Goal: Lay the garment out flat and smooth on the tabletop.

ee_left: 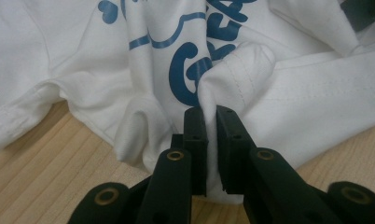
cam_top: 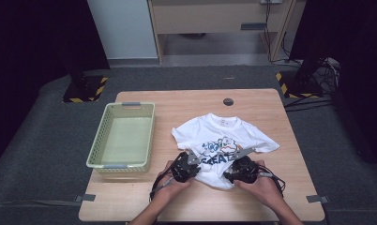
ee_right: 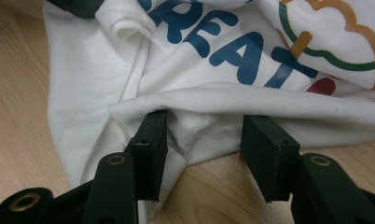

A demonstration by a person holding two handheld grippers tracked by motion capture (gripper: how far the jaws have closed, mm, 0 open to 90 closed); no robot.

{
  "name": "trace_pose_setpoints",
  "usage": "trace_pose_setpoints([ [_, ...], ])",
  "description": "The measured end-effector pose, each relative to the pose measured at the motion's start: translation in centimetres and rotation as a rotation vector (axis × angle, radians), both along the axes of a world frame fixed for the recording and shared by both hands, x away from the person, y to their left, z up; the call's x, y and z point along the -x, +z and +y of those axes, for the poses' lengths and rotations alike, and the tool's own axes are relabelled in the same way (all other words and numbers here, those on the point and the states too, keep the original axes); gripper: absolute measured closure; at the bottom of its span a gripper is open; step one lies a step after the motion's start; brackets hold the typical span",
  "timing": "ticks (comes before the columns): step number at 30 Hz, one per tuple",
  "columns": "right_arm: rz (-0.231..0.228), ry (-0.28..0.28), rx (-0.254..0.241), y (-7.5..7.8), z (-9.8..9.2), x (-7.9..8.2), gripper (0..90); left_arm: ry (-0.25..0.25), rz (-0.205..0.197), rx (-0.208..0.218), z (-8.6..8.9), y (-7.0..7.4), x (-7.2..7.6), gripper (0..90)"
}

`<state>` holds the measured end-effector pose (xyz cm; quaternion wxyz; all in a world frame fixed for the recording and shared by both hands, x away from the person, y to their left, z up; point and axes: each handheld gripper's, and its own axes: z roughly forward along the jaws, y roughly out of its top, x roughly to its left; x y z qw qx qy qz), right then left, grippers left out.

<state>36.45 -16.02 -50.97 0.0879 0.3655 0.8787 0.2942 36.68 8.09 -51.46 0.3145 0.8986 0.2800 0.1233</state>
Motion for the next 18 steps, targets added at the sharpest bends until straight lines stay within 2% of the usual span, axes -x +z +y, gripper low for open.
trace_pose_setpoints([
  [1, 0.0, 0.001, -0.007, 0.0, -0.1, 0.0, 56.9, 0.0, 0.0, 0.0, 0.0, 0.0, 0.0, 83.5],
  [2, 0.0, 0.001, -0.007, 0.0, -0.1, 0.0, 56.9, 0.0, 0.0, 0.0, 0.0, 0.0, 0.0, 83.5],
  [5, 0.006, 0.03, -0.026, 0.1, -0.2, 0.0, 72.2, 0.002, -0.001, 0.0, 0.0, 0.0, 0.0, 83.5],
  [8, 0.003, 0.039, -0.026, 0.0, -0.2, -0.1, 78.2, 0.005, -0.009, -0.011, 0.0, 0.0, -0.1, 83.2],
  [11, 0.002, 0.024, -0.028, 0.0, -0.1, -0.6, 79.6, 0.025, -0.018, -0.015, 0.2, 0.0, -0.7, 83.1],
  [15, 0.0, -0.007, -0.041, -0.2, 0.0, -1.8, 79.7, 0.051, -0.031, 0.014, 0.6, -0.3, -1.8, 80.4],
  [16, -0.002, -0.013, -0.041, -0.2, 0.0, -2.0, 79.7, 0.051, -0.034, 0.024, 0.7, -0.4, -1.9, 79.8],
  [18, -0.004, -0.018, -0.048, -0.3, 0.0, -2.3, 79.7, 0.045, -0.045, 0.014, 0.8, -0.3, -1.7, 80.0],
])
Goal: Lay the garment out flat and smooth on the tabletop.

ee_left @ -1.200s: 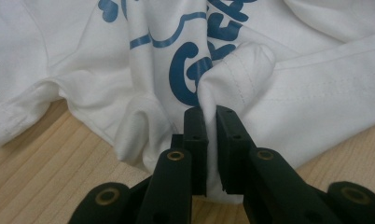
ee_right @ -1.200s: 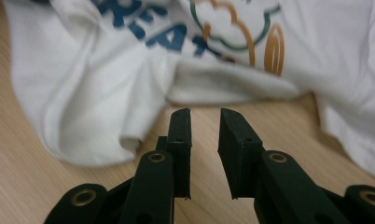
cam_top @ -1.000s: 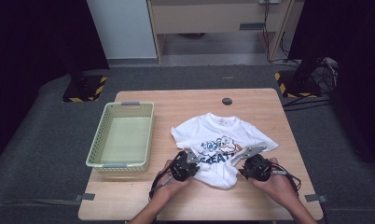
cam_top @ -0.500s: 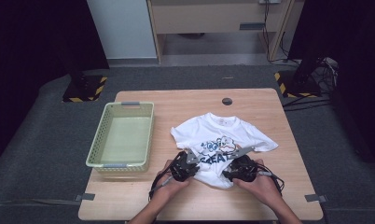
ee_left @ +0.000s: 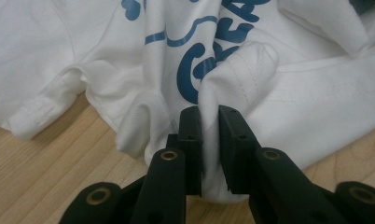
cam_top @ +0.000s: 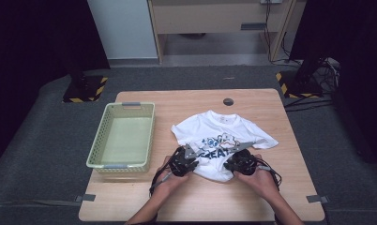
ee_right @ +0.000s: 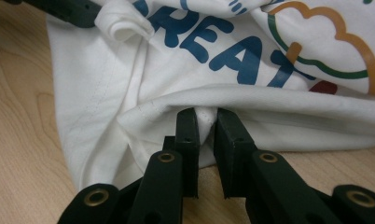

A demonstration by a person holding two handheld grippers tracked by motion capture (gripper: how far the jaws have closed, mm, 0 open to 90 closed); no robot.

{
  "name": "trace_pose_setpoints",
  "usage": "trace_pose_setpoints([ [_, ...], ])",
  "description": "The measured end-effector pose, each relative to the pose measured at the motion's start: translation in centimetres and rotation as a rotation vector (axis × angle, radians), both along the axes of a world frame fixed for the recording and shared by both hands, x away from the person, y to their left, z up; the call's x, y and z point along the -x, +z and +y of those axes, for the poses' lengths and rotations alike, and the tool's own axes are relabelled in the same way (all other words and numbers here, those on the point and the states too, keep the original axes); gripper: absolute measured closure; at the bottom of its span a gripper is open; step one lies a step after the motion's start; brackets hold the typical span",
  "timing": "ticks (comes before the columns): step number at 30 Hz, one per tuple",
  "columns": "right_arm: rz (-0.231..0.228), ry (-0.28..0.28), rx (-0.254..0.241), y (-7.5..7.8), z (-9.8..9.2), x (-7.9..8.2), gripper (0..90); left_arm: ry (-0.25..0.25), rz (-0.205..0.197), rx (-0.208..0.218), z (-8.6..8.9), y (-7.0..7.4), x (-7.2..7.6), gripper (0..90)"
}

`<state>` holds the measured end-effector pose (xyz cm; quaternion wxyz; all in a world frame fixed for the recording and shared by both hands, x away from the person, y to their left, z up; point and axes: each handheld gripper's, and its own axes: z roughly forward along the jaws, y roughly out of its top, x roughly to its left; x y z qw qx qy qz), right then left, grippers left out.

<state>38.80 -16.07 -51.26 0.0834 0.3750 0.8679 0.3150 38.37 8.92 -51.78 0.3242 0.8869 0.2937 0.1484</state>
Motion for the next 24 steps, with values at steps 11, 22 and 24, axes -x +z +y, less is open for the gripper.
trace_pose_setpoints([
  [11, -0.02, 0.011, 0.027, 1.9, -3.5, 2.7, 81.6, -0.017, -0.039, 0.038, 1.2, 2.3, 1.6, 84.3],
  [22, 0.097, -0.042, 0.073, 1.5, -10.0, 6.1, 83.0, -0.109, -0.028, -0.021, 0.4, 3.0, 2.3, 82.9],
  [24, 0.101, -0.042, 0.079, 1.7, -10.6, 6.5, 83.3, -0.122, -0.031, -0.041, 0.3, 2.9, 2.6, 82.9],
])
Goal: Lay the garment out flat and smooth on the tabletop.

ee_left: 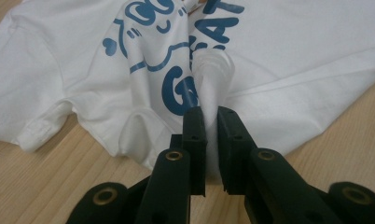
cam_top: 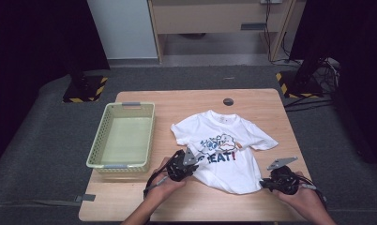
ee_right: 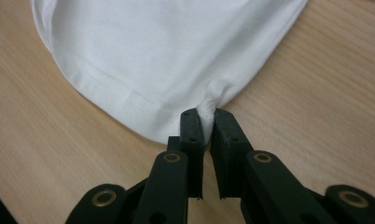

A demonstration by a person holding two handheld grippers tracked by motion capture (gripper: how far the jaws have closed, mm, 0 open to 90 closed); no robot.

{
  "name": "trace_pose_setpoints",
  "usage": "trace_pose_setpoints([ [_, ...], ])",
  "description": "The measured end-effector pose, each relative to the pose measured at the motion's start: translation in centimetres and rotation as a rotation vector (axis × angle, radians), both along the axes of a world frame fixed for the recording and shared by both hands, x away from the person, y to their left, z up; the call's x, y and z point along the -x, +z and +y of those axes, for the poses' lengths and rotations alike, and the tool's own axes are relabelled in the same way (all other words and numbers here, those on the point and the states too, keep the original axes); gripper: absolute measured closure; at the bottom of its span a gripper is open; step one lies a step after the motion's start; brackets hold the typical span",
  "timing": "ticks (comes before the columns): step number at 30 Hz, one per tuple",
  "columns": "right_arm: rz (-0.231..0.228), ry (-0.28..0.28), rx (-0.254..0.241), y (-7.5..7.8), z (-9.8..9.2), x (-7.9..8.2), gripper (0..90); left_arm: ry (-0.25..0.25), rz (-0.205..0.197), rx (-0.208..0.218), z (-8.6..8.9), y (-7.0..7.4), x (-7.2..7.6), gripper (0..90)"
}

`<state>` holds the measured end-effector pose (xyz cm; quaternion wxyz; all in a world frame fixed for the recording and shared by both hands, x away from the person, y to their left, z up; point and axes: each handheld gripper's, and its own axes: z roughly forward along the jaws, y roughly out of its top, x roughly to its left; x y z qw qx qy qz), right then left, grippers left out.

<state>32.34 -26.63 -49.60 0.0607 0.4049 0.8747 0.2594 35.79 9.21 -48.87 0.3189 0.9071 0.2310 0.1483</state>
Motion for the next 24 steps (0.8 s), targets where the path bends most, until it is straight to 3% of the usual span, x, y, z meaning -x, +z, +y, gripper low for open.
trace_pose_setpoints([
  [2, 0.006, 0.009, 0.005, 0.1, -0.3, 0.5, 83.3, -0.014, 0.003, -0.023, 0.4, -0.2, 0.3, 82.6],
  [8, 0.014, 0.03, 0.004, 0.0, -0.2, 1.9, 83.3, -0.007, 0.052, -0.019, 2.5, -1.6, 1.6, 76.9],
  [11, 0.01, 0.044, 0.004, 0.1, 0.0, 2.2, 82.9, 0.027, 0.05, -0.002, 2.7, -1.6, 1.9, 59.9],
  [13, 0.003, 0.043, -0.003, 0.1, 0.1, 2.4, 82.4, 0.057, 0.035, 0.042, 2.7, -1.2, 2.1, 49.9],
  [17, 0.001, 0.045, -0.006, 0.0, 0.0, 2.5, 82.2, 0.067, -0.002, 0.089, 2.1, -0.3, 1.9, 45.7],
  [24, 0.012, 0.041, -0.004, -0.5, 0.0, 2.5, 81.9, 0.028, -0.033, 0.078, -0.8, 0.2, 0.4, 45.3],
])
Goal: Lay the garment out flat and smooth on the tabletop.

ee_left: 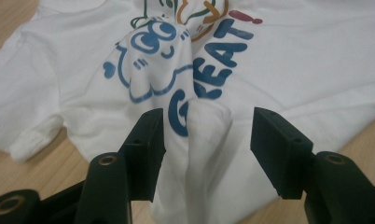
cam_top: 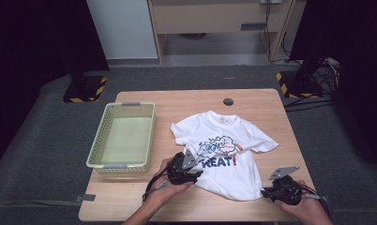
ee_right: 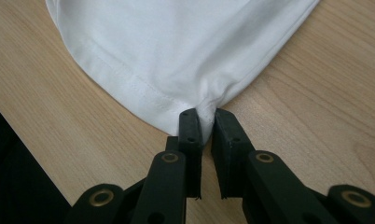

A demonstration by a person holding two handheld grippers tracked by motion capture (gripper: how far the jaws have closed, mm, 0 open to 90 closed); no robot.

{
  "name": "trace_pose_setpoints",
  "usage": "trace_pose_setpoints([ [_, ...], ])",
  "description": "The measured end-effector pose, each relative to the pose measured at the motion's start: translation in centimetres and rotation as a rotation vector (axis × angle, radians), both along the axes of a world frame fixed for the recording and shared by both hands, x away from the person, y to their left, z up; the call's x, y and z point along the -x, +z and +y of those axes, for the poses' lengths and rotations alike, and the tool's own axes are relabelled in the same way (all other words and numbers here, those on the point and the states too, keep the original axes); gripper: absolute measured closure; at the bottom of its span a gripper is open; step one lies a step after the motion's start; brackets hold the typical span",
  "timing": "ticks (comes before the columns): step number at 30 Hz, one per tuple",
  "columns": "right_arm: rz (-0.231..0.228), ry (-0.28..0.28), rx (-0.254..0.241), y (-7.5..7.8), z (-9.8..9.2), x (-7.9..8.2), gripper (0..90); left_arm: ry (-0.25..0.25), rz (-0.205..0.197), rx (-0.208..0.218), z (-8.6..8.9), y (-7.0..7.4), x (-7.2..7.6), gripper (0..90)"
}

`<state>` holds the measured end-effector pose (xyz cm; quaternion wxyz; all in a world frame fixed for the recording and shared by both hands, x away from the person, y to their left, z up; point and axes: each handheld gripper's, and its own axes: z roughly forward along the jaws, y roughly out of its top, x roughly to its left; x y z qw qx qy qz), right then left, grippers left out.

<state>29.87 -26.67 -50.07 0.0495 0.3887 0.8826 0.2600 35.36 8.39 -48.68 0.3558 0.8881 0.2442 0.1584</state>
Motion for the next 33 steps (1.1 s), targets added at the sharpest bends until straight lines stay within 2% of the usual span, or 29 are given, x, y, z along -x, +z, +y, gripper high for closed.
trace_pose_setpoints([
  [2, -0.001, 0.002, -0.008, 0.0, 0.0, -0.1, 82.2, -0.016, 0.035, -0.002, -0.7, -0.5, -0.6, 48.8],
  [3, 0.001, 0.0, -0.016, 0.0, 0.0, -0.2, 82.5, -0.025, 0.041, -0.024, -0.9, -0.8, -0.8, 52.6],
  [5, 0.002, -0.003, -0.023, 0.1, -0.1, -0.3, 82.9, -0.033, 0.055, -0.052, -1.0, -1.1, -0.9, 65.1],
  [7, -0.004, 0.001, -0.02, 0.2, -0.2, -0.3, 83.1, -0.04, 0.053, -0.057, -0.5, -0.8, -0.5, 75.4],
  [9, 0.0, -0.002, -0.02, 0.3, -0.5, -0.2, 83.2, -0.031, 0.065, -0.031, 0.4, -0.1, 0.1, 79.2],
  [12, 0.004, -0.009, -0.016, 0.6, -1.0, -0.2, 83.4, -0.028, 0.084, 0.002, 2.1, 0.7, 1.2, 79.5],
  [17, 0.002, -0.001, -0.02, 1.5, -1.2, 0.3, 83.3, -0.052, 0.125, 0.003, 4.3, 0.4, 3.3, 79.7],
  [19, 0.002, 0.009, -0.008, 1.6, -1.1, 0.7, 83.3, -0.07, 0.142, -0.006, 4.7, 0.1, 4.0, 79.1],
  [27, -0.003, 0.032, 0.009, 2.0, -0.8, 1.6, 83.3, -0.092, 0.161, -0.046, 5.7, -0.4, 5.6, 79.6],
  [33, 0.006, 0.034, 0.016, 1.9, -1.1, 2.4, 83.1, -0.108, 0.168, -0.085, 5.9, -0.7, 6.7, 76.6],
])
